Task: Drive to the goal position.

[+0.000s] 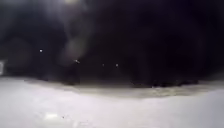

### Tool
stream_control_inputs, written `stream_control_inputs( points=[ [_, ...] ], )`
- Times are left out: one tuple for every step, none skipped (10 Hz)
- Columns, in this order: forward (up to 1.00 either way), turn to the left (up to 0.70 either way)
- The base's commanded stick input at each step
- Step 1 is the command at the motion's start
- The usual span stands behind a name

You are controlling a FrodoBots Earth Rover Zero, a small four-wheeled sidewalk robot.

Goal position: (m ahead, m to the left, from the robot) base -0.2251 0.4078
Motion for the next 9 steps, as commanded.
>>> stream_control_inputs(
  points=[
    [0.00,-1.00],
    [0.00,-1.00],
    [0.00,-1.00],
    [0.00,-1.00],
    [0.00,-1.00],
    [0.00,-1.00],
    [0.00,-1.00],
    [0.00,-1.00],
    [0.00,-1.00]
  ],
)
